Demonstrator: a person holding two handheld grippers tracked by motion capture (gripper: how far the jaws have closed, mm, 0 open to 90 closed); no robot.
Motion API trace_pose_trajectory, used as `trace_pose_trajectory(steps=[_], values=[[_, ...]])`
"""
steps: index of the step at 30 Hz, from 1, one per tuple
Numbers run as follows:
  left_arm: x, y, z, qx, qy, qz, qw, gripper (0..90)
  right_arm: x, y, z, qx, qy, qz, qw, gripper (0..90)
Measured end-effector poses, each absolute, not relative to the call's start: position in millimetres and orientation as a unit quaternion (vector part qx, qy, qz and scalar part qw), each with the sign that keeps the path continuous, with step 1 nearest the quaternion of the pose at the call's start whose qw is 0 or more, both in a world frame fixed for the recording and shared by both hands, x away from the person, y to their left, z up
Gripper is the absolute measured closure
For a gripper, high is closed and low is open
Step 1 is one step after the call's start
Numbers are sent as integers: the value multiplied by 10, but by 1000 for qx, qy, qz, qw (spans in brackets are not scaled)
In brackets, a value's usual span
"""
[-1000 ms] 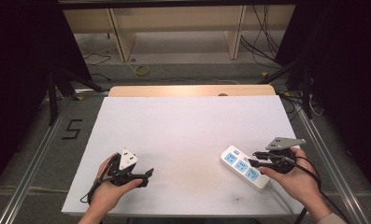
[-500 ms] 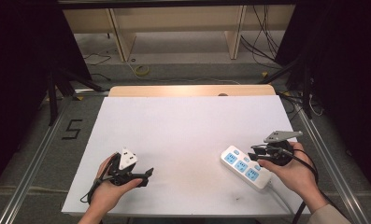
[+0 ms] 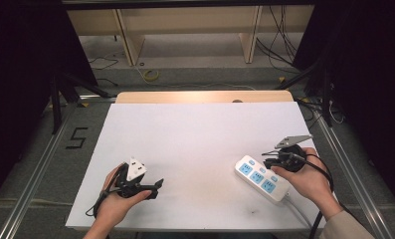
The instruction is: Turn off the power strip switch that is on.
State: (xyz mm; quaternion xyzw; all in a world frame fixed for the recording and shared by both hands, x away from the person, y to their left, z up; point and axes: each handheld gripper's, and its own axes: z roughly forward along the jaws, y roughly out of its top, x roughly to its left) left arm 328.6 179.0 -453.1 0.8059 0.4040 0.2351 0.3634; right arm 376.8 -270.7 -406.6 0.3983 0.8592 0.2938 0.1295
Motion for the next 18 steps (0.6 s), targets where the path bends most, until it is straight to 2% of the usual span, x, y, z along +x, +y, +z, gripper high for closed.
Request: trace_pose_trajectory(steps=[5, 18], values=[[3286, 1790, -4530, 807, 403, 234, 362, 170, 3799, -2671, -4067, 396, 865, 281, 127, 900], [3288, 1789, -4531, 807, 402, 236, 362, 173, 3863, -2616, -4070, 402, 870, 260, 119, 900]])
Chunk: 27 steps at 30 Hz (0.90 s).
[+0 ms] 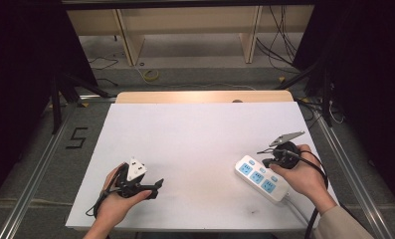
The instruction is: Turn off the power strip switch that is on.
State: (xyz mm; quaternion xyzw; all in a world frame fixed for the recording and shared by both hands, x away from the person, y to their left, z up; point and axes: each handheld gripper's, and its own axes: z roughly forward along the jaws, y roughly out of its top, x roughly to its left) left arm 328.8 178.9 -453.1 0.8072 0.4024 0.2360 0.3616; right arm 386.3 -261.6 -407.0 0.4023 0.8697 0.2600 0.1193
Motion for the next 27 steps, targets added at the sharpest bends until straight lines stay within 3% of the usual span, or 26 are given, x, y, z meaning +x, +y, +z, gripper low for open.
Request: trace_pose_trajectory(steps=[27], values=[[3294, 1782, -4536, 808, 402, 235, 361, 176, 3998, -2574, -4098, 437, 867, 227, 77, 900]])
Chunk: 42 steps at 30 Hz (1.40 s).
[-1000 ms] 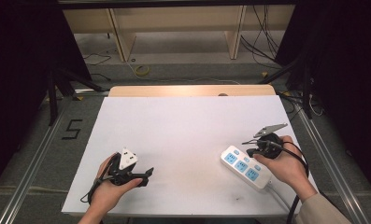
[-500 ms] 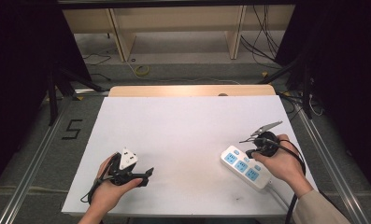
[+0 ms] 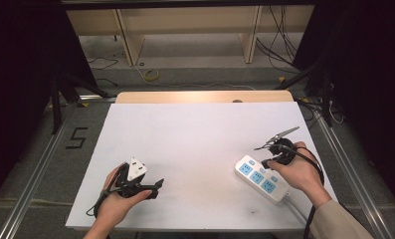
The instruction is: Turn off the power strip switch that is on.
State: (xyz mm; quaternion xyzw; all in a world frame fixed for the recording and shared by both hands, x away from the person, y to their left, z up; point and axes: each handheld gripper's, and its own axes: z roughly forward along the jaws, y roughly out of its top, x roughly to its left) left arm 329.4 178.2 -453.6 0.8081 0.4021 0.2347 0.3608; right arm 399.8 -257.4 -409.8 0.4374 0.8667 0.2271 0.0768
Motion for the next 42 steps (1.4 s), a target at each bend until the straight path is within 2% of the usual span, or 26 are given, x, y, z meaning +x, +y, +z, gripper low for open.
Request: trace_pose_trajectory(steps=[22, 42], values=[[3298, 1781, -4530, 808, 402, 235, 362, 180, 4076, -2495, -4156, 441, 875, 192, 52, 900], [3300, 1779, -4530, 806, 402, 236, 364, 181, 4136, -2443, -4221, 445, 879, 165, 51, 900]])
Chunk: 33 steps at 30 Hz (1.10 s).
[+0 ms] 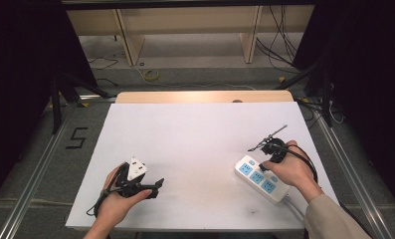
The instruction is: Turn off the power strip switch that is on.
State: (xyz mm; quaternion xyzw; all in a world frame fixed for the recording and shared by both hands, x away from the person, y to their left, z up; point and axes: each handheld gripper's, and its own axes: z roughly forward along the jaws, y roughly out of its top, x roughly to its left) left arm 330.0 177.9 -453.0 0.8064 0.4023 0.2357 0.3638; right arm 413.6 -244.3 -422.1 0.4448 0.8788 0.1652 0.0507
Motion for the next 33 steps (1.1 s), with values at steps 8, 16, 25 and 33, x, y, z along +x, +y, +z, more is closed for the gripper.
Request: trace_pose_trajectory(steps=[8, 16, 25, 33], values=[[3300, 1776, -4533, 808, 401, 235, 362, 182, 4153, -2439, -4240, 444, 881, 159, 50, 900], [3299, 1774, -4533, 808, 401, 235, 363, 182, 4166, -2433, -4256, 445, 881, 152, 50, 900], [3300, 1776, -4531, 808, 401, 234, 362, 182, 4167, -2419, -4268, 444, 883, 147, 51, 900], [3299, 1775, -4530, 807, 401, 235, 363, 182, 4156, -2379, -4267, 442, 885, 134, 59, 900]])
